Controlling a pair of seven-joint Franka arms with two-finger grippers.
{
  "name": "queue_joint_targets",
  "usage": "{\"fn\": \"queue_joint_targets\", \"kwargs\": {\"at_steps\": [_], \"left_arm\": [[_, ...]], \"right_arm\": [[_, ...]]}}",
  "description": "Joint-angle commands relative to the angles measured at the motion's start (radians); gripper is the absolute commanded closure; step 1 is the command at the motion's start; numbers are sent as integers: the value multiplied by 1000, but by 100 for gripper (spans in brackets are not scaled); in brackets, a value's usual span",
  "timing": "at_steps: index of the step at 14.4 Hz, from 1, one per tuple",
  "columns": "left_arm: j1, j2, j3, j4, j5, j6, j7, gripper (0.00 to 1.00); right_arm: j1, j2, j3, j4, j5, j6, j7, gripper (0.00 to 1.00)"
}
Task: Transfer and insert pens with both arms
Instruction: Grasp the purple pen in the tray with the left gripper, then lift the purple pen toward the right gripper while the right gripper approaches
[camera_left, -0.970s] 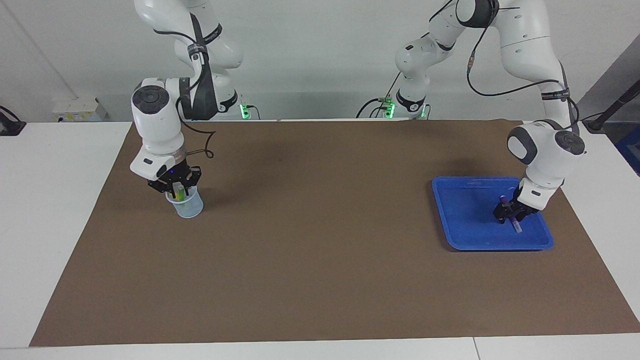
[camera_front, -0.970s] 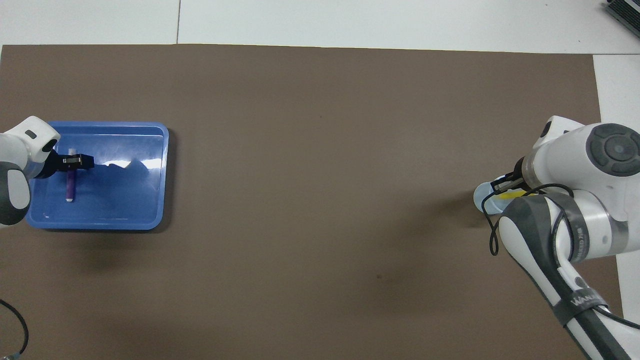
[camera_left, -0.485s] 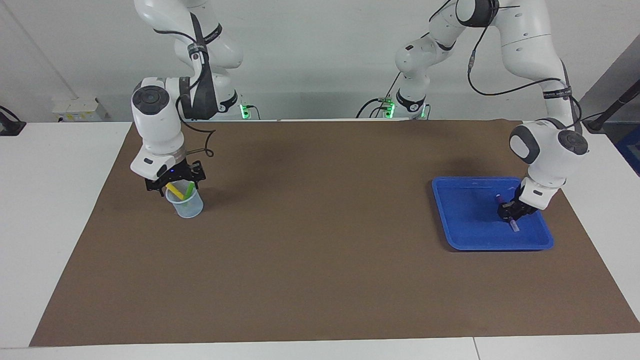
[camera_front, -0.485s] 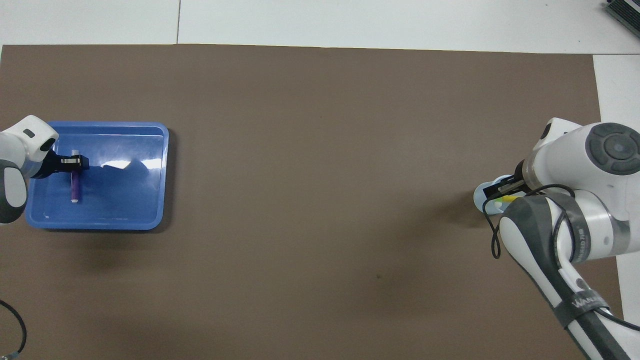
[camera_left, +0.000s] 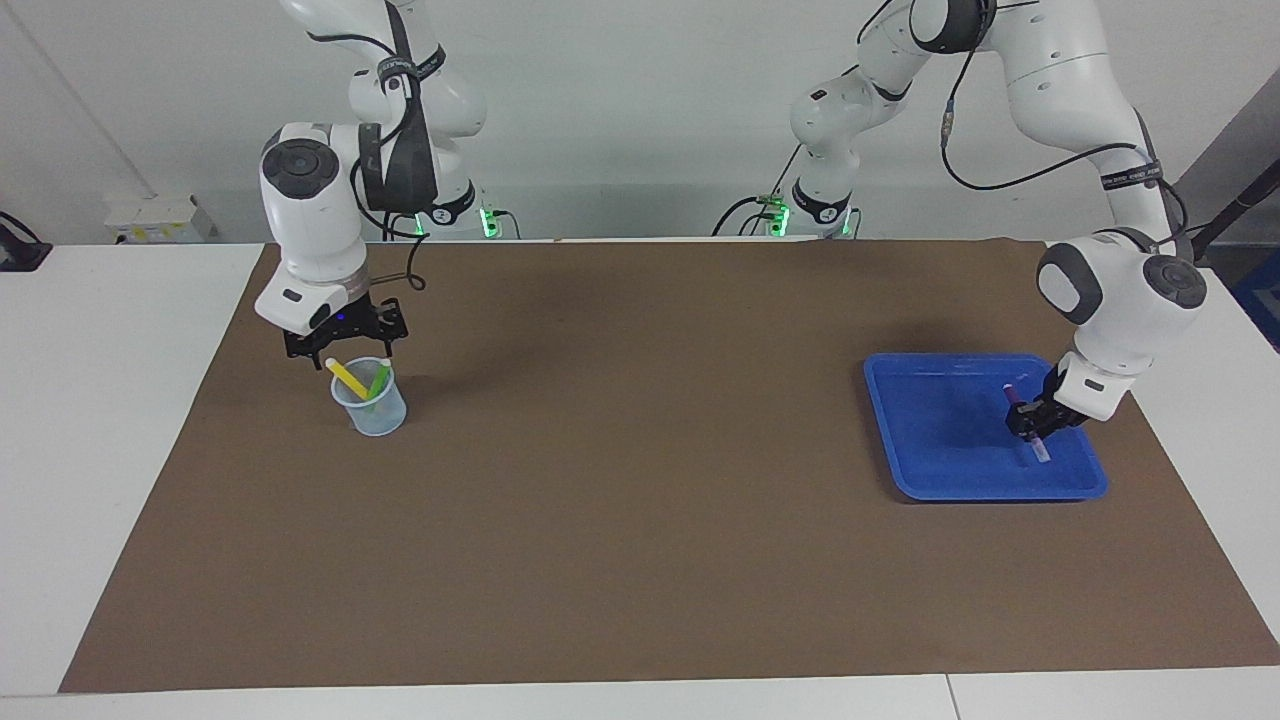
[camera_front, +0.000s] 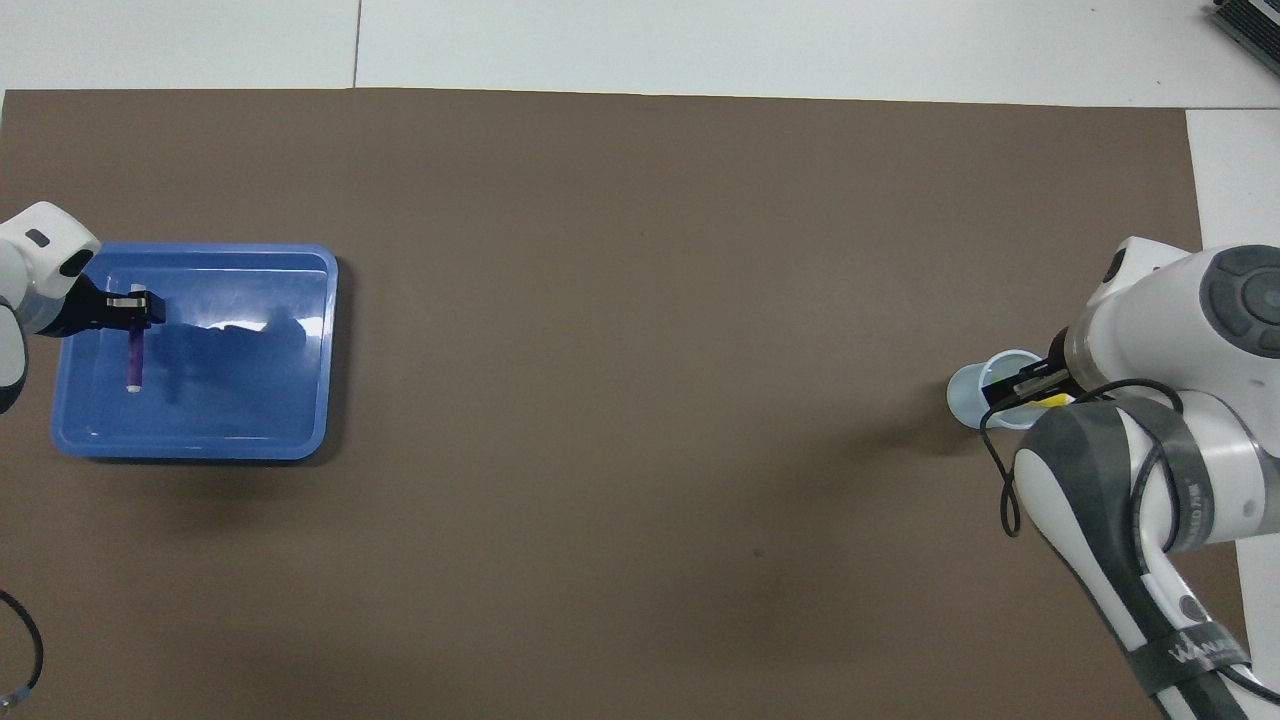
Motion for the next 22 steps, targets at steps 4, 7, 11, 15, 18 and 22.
{"fn": "queue_joint_targets", "kwargs": {"at_steps": [4,7,11,15,18,22], "left_arm": [[-35,2,6,5,13,-32,-108,100],[-41,-12,-2,12,-13,-75,-183,100],[-58,-73,-6,15,-172,-150,-318,100],[-87,-163,-8,17,-295,-274,-482,100],[-124,-226,-8,17,-401,-360,-640,100],[-229,-262,-10,18,-470,-370,-888,100]], "right_arm": [[10,-60,9,46,98,-127,5,0],[18,-98,9,65,186,-184,8,0],[18,-139,9,68,280,-213,11,0],[19,-153,11,111,395,-272,20,0],[54,-153,11,115,531,-269,46,0],[123,-153,11,115,698,-224,105,0]]}}
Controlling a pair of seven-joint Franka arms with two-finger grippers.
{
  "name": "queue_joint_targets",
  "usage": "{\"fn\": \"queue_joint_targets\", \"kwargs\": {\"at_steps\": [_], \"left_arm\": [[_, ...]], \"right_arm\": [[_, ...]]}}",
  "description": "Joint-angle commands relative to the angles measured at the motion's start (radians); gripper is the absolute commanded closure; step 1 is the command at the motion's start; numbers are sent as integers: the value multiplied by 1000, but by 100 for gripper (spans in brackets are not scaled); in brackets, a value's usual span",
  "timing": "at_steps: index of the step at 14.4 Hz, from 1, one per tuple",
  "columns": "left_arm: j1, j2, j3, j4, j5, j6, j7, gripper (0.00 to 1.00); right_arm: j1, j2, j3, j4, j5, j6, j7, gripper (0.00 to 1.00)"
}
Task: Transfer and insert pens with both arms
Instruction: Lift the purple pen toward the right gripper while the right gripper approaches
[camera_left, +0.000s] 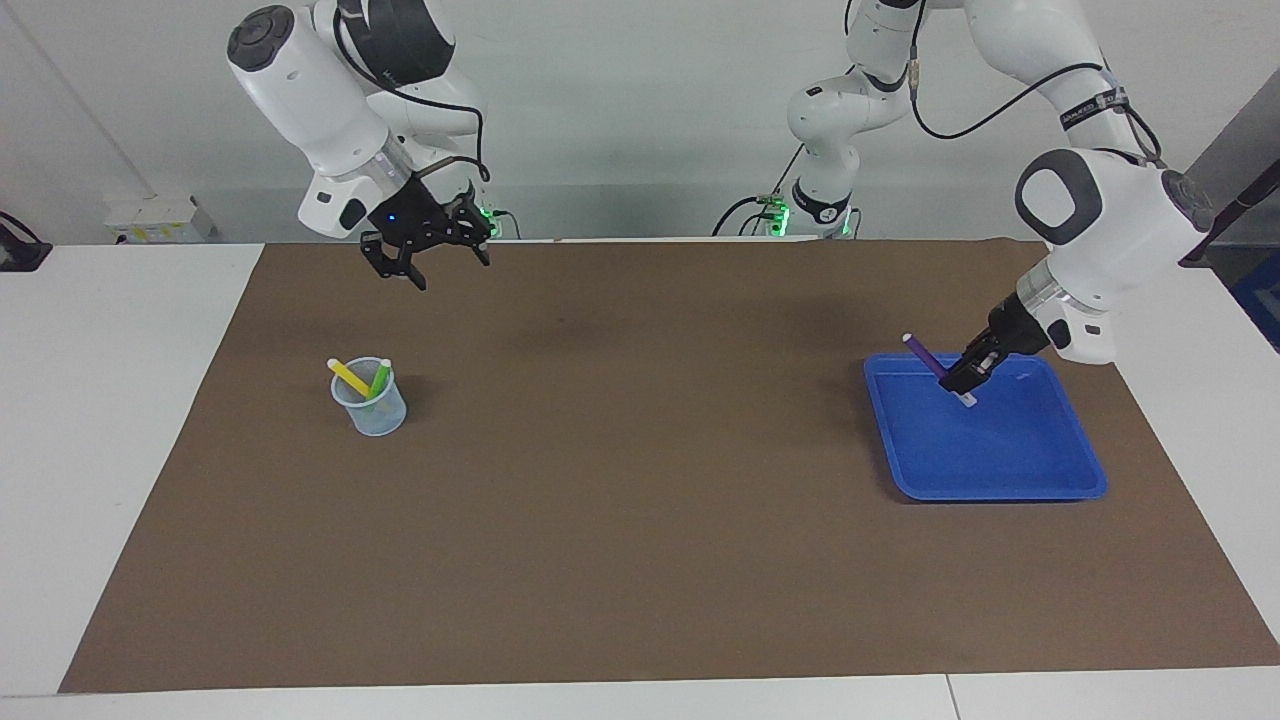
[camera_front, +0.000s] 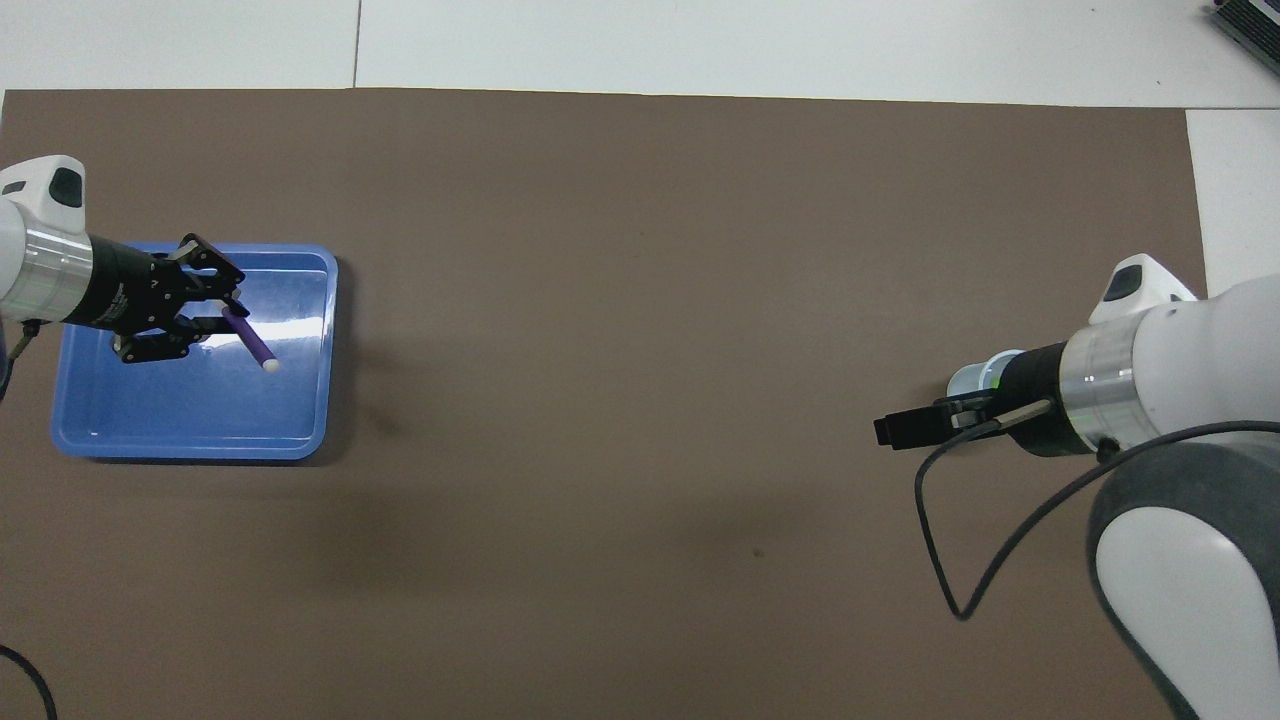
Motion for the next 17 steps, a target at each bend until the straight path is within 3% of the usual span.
{"fn": "queue_joint_targets", "kwargs": {"at_steps": [1,10,17], "left_arm": [[-89,-31,12,-9,-50,-6,-166,100],[-215,-127,-26,-9,-165,23,-550,100],[-383,-133,-25,-21,-170,173,-812,100]], "right_arm": [[26,-4,3,4,103,42,26,0],[126,-4,5,-5,281,142,40,0],[224,-2,5,-9,358,258,120,4]]}}
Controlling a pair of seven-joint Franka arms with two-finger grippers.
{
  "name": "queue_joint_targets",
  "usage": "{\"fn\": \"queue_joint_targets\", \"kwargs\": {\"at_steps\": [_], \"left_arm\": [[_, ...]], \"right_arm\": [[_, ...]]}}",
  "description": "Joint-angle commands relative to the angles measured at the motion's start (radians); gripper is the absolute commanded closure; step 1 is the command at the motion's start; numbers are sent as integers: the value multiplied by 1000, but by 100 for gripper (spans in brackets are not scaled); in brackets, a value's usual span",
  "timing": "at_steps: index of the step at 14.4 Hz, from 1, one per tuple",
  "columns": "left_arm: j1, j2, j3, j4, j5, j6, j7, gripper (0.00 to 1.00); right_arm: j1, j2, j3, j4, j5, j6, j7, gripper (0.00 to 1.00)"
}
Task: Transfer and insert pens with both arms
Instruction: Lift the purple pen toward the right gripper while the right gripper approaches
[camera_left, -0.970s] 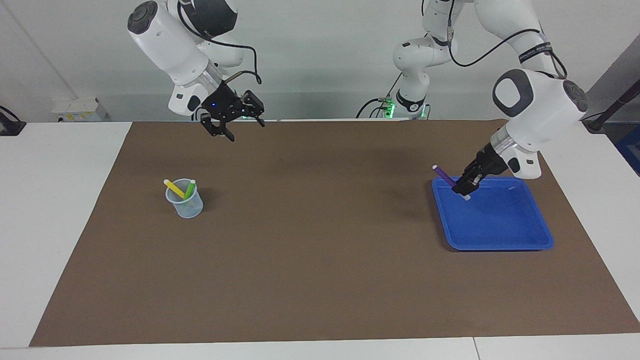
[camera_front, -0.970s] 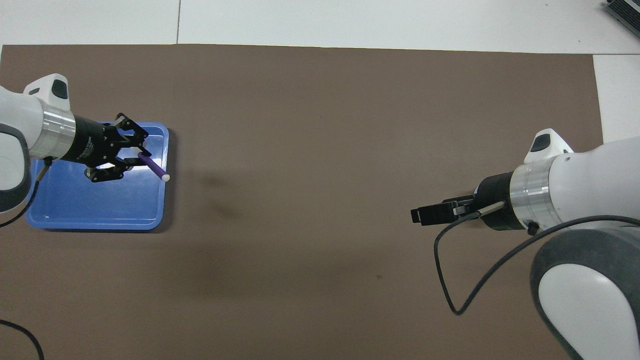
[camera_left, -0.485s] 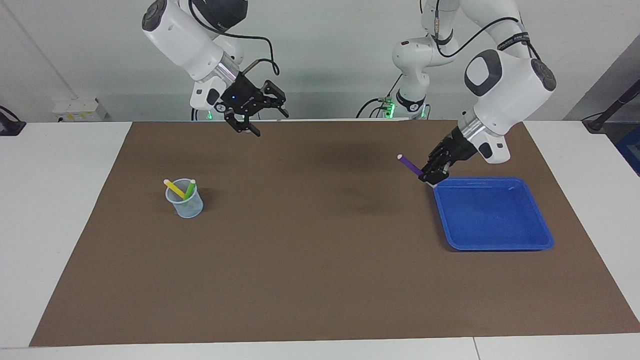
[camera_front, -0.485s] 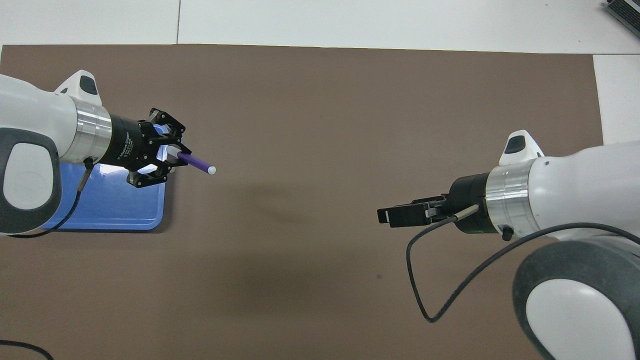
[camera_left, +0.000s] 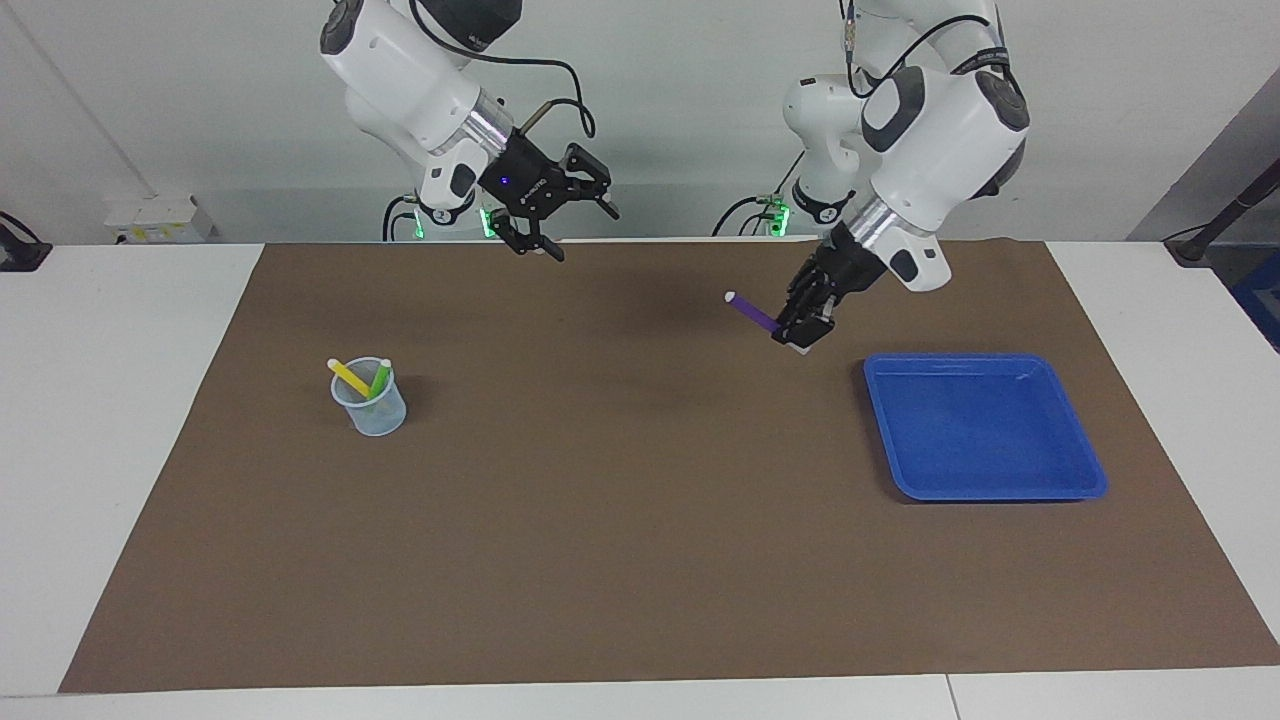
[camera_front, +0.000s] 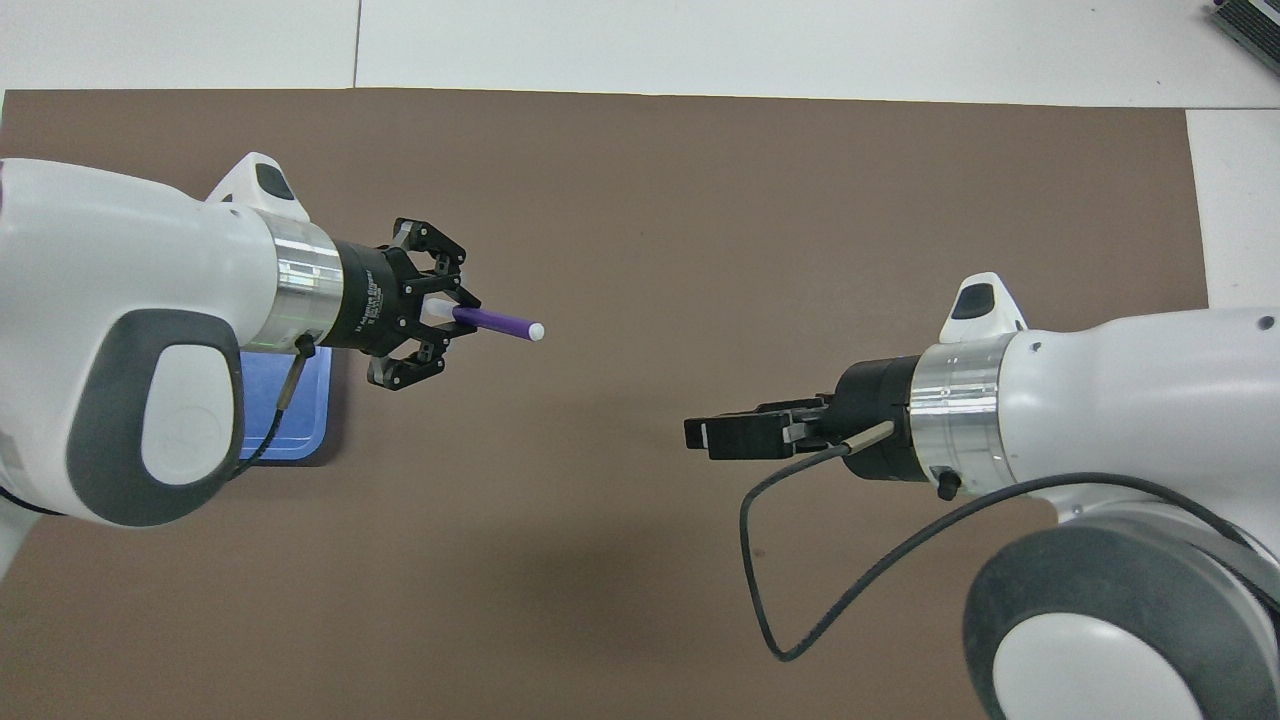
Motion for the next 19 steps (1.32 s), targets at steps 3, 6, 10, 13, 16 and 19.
{"fn": "queue_joint_targets", "kwargs": {"at_steps": [3,6,10,13,16,19], "left_arm": [[-63,-18,16,-20,-15,55,-91,100],[-85,-30,14,-20,-15,51,-117,100],[-131,-54,14,-21,-15,42,-180,100],[-165,-61,14,-24,-15,39,-194,100],[-177,-68,14,-32,-15,34,-192,100],[-178,-84,13,-44,-13,14,-184,100]], "right_arm": [[28,-2,2,-11,29,52,33,7],[34,1,2,-11,29,82,52,10],[86,8,2,-19,29,168,96,10],[90,14,2,-20,29,173,98,10],[93,15,2,-20,27,171,98,27],[93,15,2,-20,27,173,96,50]]}}
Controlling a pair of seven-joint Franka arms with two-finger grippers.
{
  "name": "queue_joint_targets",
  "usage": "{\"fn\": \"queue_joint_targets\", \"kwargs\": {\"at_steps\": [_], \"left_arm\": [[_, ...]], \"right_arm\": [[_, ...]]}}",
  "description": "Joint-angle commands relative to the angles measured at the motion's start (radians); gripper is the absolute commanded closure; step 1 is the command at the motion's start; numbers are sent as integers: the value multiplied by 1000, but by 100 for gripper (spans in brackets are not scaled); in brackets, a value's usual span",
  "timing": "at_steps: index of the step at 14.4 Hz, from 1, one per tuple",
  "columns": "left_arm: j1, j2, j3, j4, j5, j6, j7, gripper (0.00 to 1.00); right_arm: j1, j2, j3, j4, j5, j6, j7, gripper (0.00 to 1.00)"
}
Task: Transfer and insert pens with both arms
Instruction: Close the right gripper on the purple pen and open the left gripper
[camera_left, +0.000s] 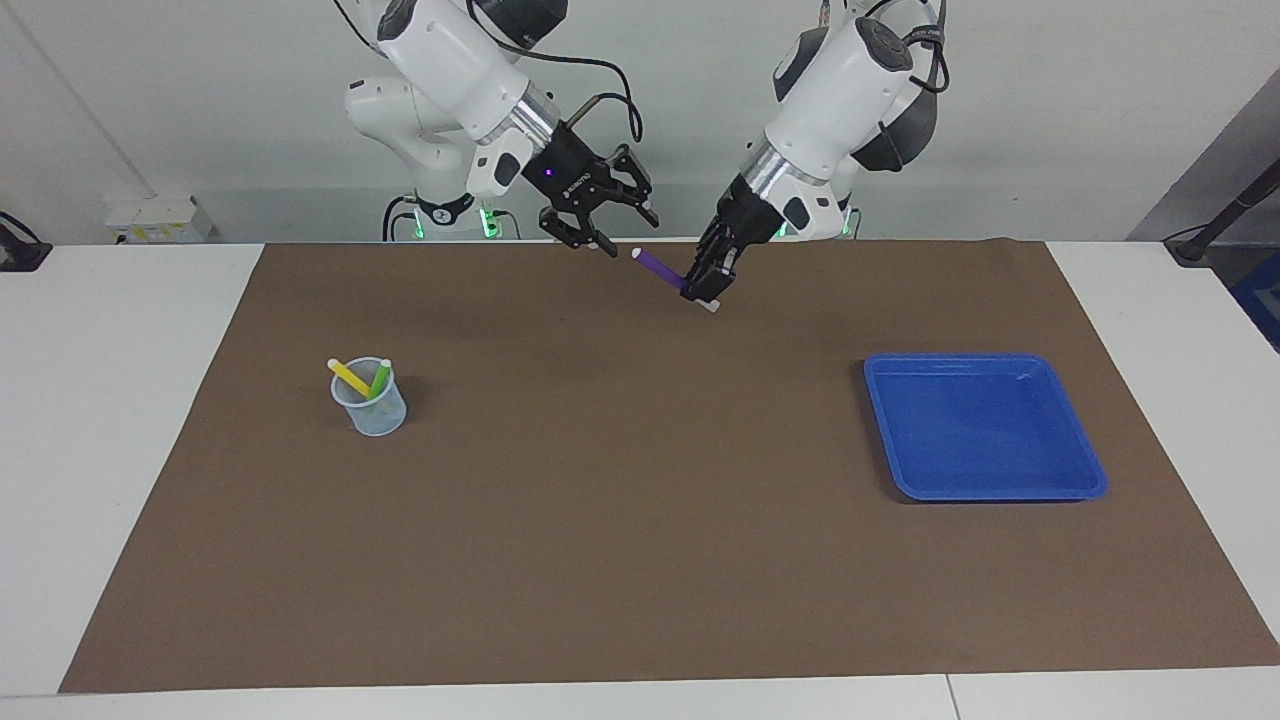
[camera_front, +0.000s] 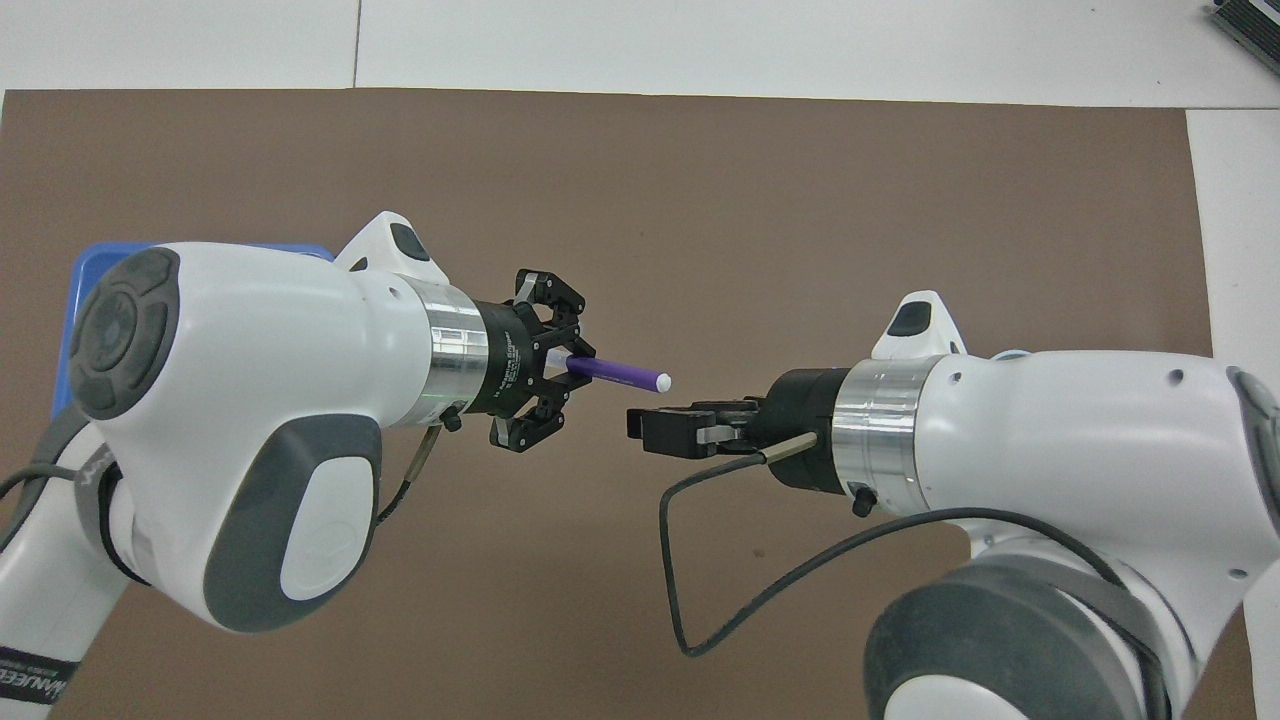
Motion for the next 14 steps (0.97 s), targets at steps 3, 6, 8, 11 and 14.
{"fn": "queue_joint_targets", "kwargs": {"at_steps": [3,6,8,11,14], "left_arm": [[-26,-48,14,-41,-13,-39,1,100],[-30,-54,14,-42,-15,-45,-2,100],[-36,-62,12,-52,-15,-48,-2,100],[-47,-61,12,-52,-15,-39,-9,100],[-50,-61,12,-52,-15,-34,-11,100]], "right_arm": [[2,-1,2,-10,25,35,-6,48],[12,6,2,-16,25,103,-4,40],[17,4,2,-22,25,103,-4,41],[23,4,2,-33,25,106,-7,42],[25,4,2,-33,18,103,-9,44]]}}
